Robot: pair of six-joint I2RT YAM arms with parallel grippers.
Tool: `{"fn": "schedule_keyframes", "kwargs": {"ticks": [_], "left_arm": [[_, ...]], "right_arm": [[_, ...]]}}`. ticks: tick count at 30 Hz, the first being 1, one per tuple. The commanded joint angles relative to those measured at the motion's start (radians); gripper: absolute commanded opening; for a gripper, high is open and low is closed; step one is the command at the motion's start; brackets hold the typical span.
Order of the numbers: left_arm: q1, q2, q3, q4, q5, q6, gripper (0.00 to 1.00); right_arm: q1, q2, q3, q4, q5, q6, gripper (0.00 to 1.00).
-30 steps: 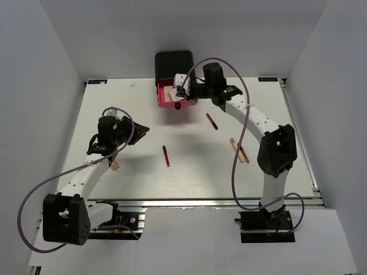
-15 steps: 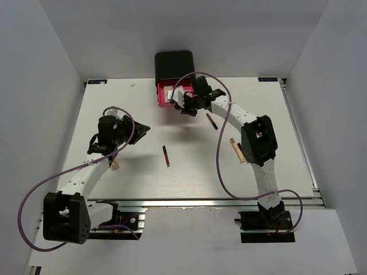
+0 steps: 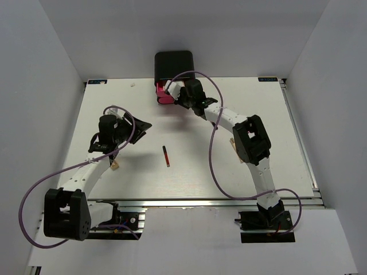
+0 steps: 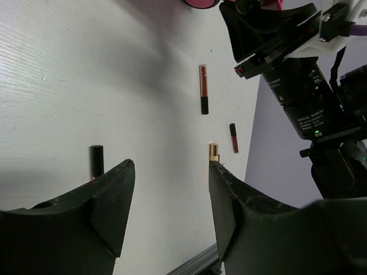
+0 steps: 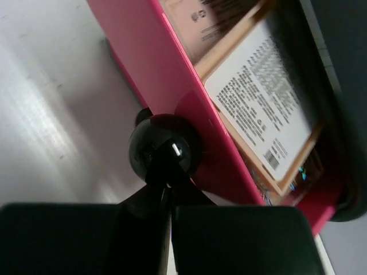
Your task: Organize the makeup
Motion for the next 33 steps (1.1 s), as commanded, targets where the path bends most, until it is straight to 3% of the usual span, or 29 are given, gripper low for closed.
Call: {"fn": "schedule_keyframes", "kwargs": {"ticks": [1, 7, 9, 11, 14, 15, 17, 20, 23, 27, 28, 29, 30, 33], "left_arm": [[0.000, 0.026, 0.039, 0.074, 0.030, -0.033, 0.64], [-0.025, 0.138, 0.074, 0.192, 0.059, -0.098, 0.63], [-0.050, 0.193, 0.109, 0.223, 0.062, -0.110, 0.63], [-0.077, 0.236, 0.149, 0.252, 0.061, -0.121, 0.63], [-0.112, 0.329, 0.192, 0.292, 0.064, -0.141, 0.63], [-0.120, 0.381, 0.224, 0.304, 0.065, -0.151, 0.63], [-0.135, 0.432, 0.258, 0.329, 0.068, -0.159, 0.63], [-0.141, 0.533, 0.330, 0.356, 0.072, -0.177, 0.63], [-0.143, 0.638, 0.402, 0.382, 0.073, -0.207, 0.63], [-0.144, 0.757, 0.496, 0.416, 0.061, -0.256, 0.61], [-0.144, 0.777, 0.534, 0.419, 0.050, -0.262, 0.60], [-0.146, 0.814, 0.554, 0.416, 0.042, -0.268, 0.59], [-0.147, 0.830, 0.573, 0.412, 0.032, -0.274, 0.59], [-0.149, 0.899, 0.649, 0.389, -0.008, -0.292, 0.58]], "right_arm": [[-0.008, 0.004, 0.062, 0.181, 0.076, 0.036, 0.00], [-0.008, 0.064, 0.140, 0.205, 0.118, 0.044, 0.00], [-0.010, 0.069, 0.146, 0.202, 0.114, 0.038, 0.11], [-0.013, 0.055, 0.128, 0.189, 0.076, 0.044, 0.15], [-0.014, 0.018, 0.060, 0.227, 0.068, 0.041, 0.31], [-0.019, 0.015, 0.054, 0.225, 0.068, 0.038, 0.44], [-0.025, 0.013, 0.054, 0.208, 0.063, 0.037, 0.58], [-0.042, 0.001, 0.045, 0.191, 0.042, 0.056, 0.65], [-0.056, -0.045, -0.006, 0.153, -0.041, 0.076, 0.66], [-0.108, -0.285, -0.220, 0.142, -0.257, 0.103, 0.59], [-0.120, -0.328, -0.268, 0.155, -0.312, 0.113, 0.52], [-0.129, -0.402, -0.312, 0.171, -0.319, 0.128, 0.23], [-0.146, -0.431, -0.373, 0.182, -0.310, 0.146, 0.03], [-0.201, -0.511, -0.444, 0.147, -0.322, 0.223, 0.00]]}}
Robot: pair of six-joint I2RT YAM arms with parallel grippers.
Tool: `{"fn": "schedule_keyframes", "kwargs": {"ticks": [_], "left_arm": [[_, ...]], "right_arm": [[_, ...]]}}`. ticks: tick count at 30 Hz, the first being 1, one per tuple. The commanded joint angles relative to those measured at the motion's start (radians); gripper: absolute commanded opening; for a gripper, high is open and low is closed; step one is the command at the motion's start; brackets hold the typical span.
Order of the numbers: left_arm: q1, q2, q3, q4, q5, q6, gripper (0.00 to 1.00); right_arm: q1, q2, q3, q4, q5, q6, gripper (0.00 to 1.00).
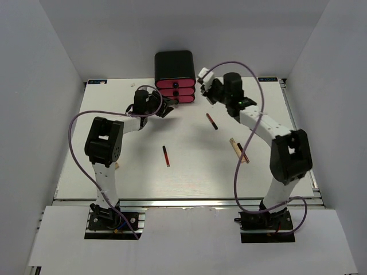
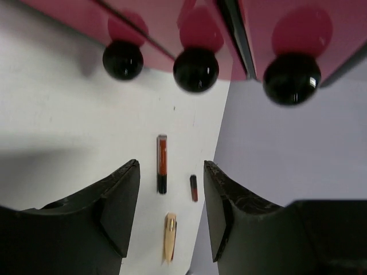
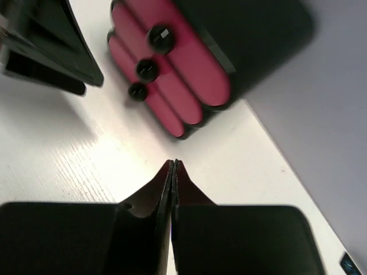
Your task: Organize the makeup
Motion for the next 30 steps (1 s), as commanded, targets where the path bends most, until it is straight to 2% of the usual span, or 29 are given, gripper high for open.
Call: {"fn": "schedule_keyframes", "kwargs": {"ticks": [1, 5, 10, 21, 24, 30], "left_arm": [[-0.007, 0.033, 0.098, 0.005, -0.048, -0.036, 0.58], [-0.016, 0.094, 0.181, 0.014, -0.090, -0.065, 0.61], [-0.022, 0.162, 0.204, 0.067, -0.113, -0.134, 0.63], [-0.074, 0.191, 0.175, 0.222, -0.360, -0.256, 0.63], [-0.082, 0.200, 0.181, 0.245, -0.389, -0.282, 0.61], [-0.088, 0.199, 0.192, 0.153, -0.482, -0.302, 0.53]], "right_arm": [[-0.058, -0.113, -0.070, 0.026, -0.108, 0.115, 0.00], [-0.106, -0.205, -0.170, 0.007, -0.118, 0.143, 0.00], [-0.146, -0.247, -0.241, -0.005, -0.127, 0.163, 0.00], [-0.169, -0.274, -0.274, -0.036, -0.156, 0.188, 0.00], [-0.169, -0.283, -0.288, -0.037, -0.156, 0.188, 0.00], [-0.169, -0.296, -0.299, -0.048, -0.156, 0.191, 0.00]]}}
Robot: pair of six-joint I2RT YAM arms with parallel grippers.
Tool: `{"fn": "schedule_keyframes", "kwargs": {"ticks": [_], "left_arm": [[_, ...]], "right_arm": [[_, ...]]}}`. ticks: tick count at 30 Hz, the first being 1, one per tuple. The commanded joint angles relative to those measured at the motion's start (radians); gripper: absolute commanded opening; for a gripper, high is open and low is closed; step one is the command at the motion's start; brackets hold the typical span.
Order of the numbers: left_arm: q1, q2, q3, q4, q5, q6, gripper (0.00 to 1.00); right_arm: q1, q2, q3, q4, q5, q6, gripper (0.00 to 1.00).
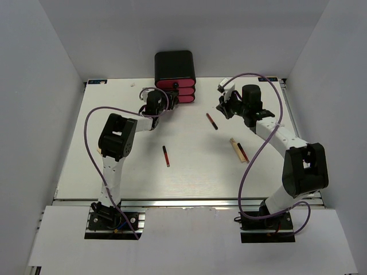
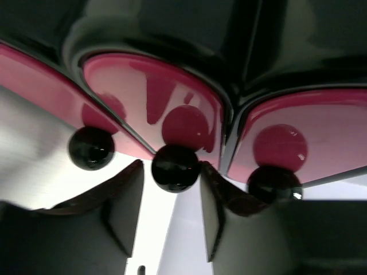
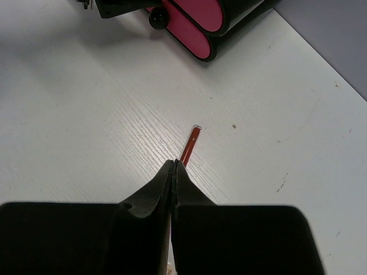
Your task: Organize the makeup
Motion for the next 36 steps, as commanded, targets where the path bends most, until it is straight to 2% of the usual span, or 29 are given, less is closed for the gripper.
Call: {"fn": "schedule_keyframes", "kwargs": {"ticks": [1, 8, 9, 12, 14, 15, 18, 21, 25, 26, 27, 28, 31, 34, 36], "left_arm": [[-0.002, -0.014, 0.020, -0.046, -0.094, -0.028, 0.50], [-0.002, -0.009, 0.025, -0.065, -0.100, -0.034, 0.36], [-0.002, -0.008, 0.025, -0.056, -0.092, -0.036, 0.24], [-0.012, -0.032, -0.004, -0.031, -0.042, -0.027, 0.12], [-0.022, -0.066, -0.048, -0.001, -0.029, -0.019, 0.11], [-0.033, -0.086, -0.108, 0.012, -0.026, -0.014, 0.11], [-0.054, -0.170, -0.229, 0.052, -0.028, -0.007, 0.11], [-0.062, -0.221, -0.292, 0.069, -0.023, -0.001, 0.11], [-0.061, -0.239, -0.306, 0.058, -0.022, 0.001, 0.19], [-0.062, -0.241, -0.302, 0.053, -0.022, 0.001, 0.22], [-0.062, -0.239, -0.291, 0.052, -0.008, 0.004, 0.26], [-0.062, -0.241, -0.285, 0.035, 0.000, 0.004, 0.36], [-0.062, -0.258, -0.297, 0.029, 0.009, 0.006, 0.49], [-0.062, -0.302, -0.323, 0.011, 0.007, 0.001, 0.57], [-0.062, -0.342, -0.345, -0.002, 0.039, 0.010, 0.75]], "right_arm": [[-0.006, -0.045, -0.008, 0.005, -0.020, 0.017, 0.00], [-0.012, -0.053, -0.015, -0.009, -0.022, 0.017, 0.00], [-0.011, -0.054, -0.017, -0.012, -0.022, 0.017, 0.00], [-0.014, -0.063, -0.029, -0.016, -0.023, 0.016, 0.00], [-0.017, -0.065, -0.037, -0.028, -0.023, 0.014, 0.00], [-0.019, -0.064, -0.038, -0.035, -0.025, 0.014, 0.07], [-0.020, -0.062, -0.046, -0.055, -0.034, 0.020, 0.14], [-0.022, -0.056, -0.058, -0.065, -0.046, 0.028, 0.18], [-0.020, -0.022, -0.037, -0.119, -0.048, 0.030, 0.35], [-0.022, -0.002, -0.025, -0.128, -0.043, 0.031, 0.44], [-0.022, 0.007, -0.017, -0.140, -0.035, 0.048, 0.46], [-0.020, 0.016, -0.009, -0.150, -0.028, 0.056, 0.47], [-0.022, 0.065, 0.029, -0.203, -0.022, 0.106, 0.49], [-0.014, 0.119, 0.058, -0.229, 0.012, 0.181, 0.51], [-0.002, 0.165, 0.081, -0.231, 0.040, 0.204, 0.53]]}}
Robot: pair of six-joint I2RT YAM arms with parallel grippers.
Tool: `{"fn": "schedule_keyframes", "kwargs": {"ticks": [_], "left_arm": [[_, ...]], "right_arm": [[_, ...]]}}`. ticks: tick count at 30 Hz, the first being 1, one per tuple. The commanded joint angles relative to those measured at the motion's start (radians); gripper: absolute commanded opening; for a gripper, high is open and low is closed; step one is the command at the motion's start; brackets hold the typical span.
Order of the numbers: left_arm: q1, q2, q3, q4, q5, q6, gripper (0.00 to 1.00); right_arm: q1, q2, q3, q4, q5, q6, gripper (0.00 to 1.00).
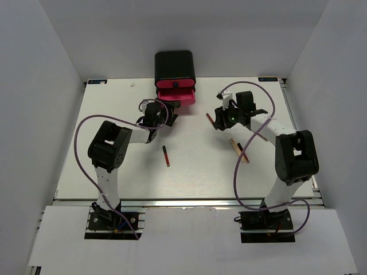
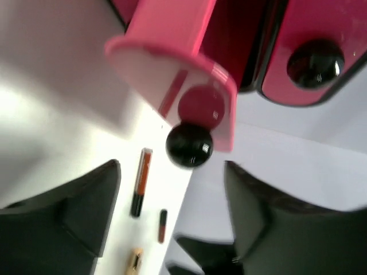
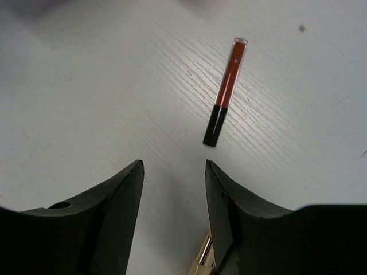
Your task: Organize the makeup
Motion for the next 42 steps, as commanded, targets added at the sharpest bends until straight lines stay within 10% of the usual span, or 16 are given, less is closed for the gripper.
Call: {"fn": "schedule_keyframes", "kwargs": {"ticks": [1, 3, 12, 19, 24, 28, 33, 42], "left_arm": [[0.001, -0.143, -0.024, -0.073, 0.049, 0.027, 0.84], [-0.002, -0.199, -0.008, -0.130, 0.075, 0.085, 0.98], [-0.010, -0.436, 0.160, -0.729, 0.021, 0.610, 0.98], [-0.005, -0.591, 0.167, -1.141, -0.279, 0.906, 0.98], [-0.004, -0.739, 0.194, -1.238, -0.589, 1.018, 0.98], [0.016, -0.838, 0.121, -1.111, -0.296, 1.125, 0.98], [0.018, -0.829, -0.008, -1.158, -0.056, 1.015, 0.76], [0.011, -0.880, -0.221, -1.043, 0.156, 0.891, 0.74]], "right_arm": [[0.021, 0.056, 0.076, -0.032, 0.074, 0.088, 0.53], [0.042, 0.119, 0.133, -0.047, 0.127, 0.104, 0.54], [0.062, 0.343, 0.340, -0.139, 0.254, 0.135, 0.54], [0.079, 0.435, 0.426, -0.211, 0.291, 0.124, 0.45], [0.079, 0.437, 0.396, -0.228, 0.309, 0.095, 0.18], [0.079, 0.394, 0.327, -0.213, 0.317, 0.038, 0.00], [0.064, 0.227, 0.199, -0.144, 0.019, -0.204, 0.00], [0.134, 0.028, 0.236, -0.041, -0.272, -0.574, 0.00]]}}
